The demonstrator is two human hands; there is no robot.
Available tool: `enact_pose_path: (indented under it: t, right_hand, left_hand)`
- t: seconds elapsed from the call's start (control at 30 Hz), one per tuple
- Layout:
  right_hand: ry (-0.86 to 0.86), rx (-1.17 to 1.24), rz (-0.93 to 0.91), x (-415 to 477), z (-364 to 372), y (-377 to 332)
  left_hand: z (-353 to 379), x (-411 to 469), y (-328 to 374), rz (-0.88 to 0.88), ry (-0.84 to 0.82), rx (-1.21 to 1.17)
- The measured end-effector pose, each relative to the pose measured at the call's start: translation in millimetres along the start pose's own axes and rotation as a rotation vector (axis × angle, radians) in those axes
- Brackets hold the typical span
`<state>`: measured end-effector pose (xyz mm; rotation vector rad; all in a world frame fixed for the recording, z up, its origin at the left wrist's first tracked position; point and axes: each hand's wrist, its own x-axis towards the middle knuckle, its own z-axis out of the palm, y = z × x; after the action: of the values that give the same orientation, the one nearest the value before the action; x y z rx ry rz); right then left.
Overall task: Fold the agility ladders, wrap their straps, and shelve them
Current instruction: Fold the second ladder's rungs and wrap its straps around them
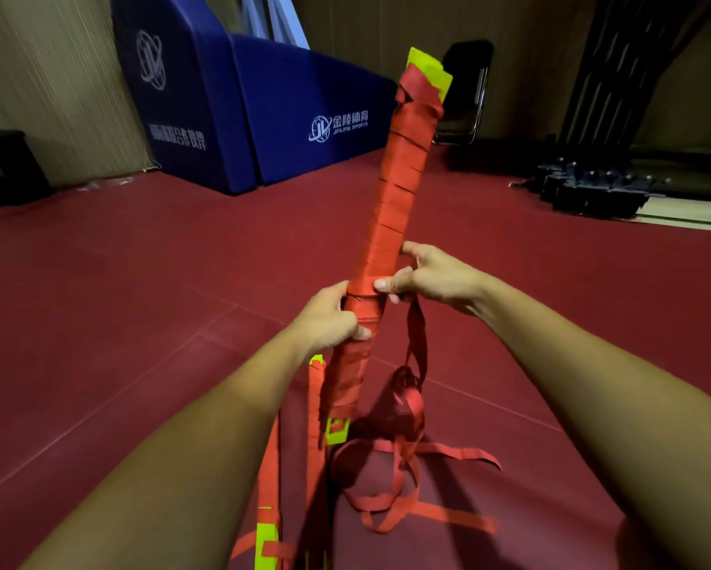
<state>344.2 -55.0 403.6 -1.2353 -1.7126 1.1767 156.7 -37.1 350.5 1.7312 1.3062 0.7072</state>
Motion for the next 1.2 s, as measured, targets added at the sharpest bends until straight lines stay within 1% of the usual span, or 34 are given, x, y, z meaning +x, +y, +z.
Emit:
enact_pose_path:
  t: [0.1, 0.2, 0.27, 0.33, 0.4, 0.43, 0.47, 0.53, 0.63, 0.7, 0.8, 0.87, 0.93, 1.0, 1.07, 1.13, 1.2]
  right_hand:
    - [0.036, -0.025, -0.024, -2, 3, -1]
    - [0.096, -0.005, -0.05, 0, 7, 2]
    - [0.157, -0.002, -0.054, 4, 11, 4]
    - [0.215, -0.039, -0.043, 7, 14, 4]
    - [0.239, -0.112, -0.031, 8, 14, 3]
    - [0.236, -0.14, -0.027, 8, 13, 3]
    - [0.219, -0.16, -0.026, 8, 11, 3]
    - [0.147, -0.173, -0.023, 5, 7, 2]
    - [0.033, -0.116, -0.006, 0, 2, 2]
    - [0.019, -0.064, 0.003, 0, 0, 4]
    - [0.042, -0.017, 0.01, -1, 0, 9]
    - [0.039, 0.038, -0.014, -2, 3, 10]
    - [0.071, 0.034, -0.038, 0, 6, 11]
    - [0.146, -0.02, -0.055, 3, 9, 11]
    - [0.192, -0.056, -0.067, 5, 10, 11]
    - [0.167, -0.047, -0.063, 4, 8, 10]
    - [0.115, -0.012, -0.035, 1, 5, 9]
  left_hand:
    - [0, -1, 2, 0.006, -0.059, 0.01]
    - [4, -1, 2, 0.017, -0.05, 0.055]
    - [8, 0, 0, 0.048, 0.025, 0.153]
    - [9, 2, -1, 0.065, 0.152, 0.329]
    - [8, 3, 0, 0.066, 0.249, 0.456]
    - [7, 3, 1, 0.068, 0.269, 0.476]
    - [4, 3, 1, 0.066, 0.271, 0.46]
    - [-1, 1, 1, 0.04, 0.22, 0.353]
    - [-9, -1, -3, 0.021, 0.112, 0.074]
    - [-10, -5, -3, 0.029, 0.014, -0.079]
    - [-10, -6, -1, 0.045, -0.07, -0.071]
    - [-7, -4, 0, 0.069, -0.075, 0.049]
    - [-1, -2, -1, 0.1, -0.005, 0.218]
    - [2, -1, -1, 0.122, 0.087, 0.305]
    - [2, 0, -2, 0.09, 0.094, 0.278]
    - [-2, 1, -2, 0.034, 0.054, 0.14]
    - [-4, -1, 0, 0.025, 0.007, -0.017]
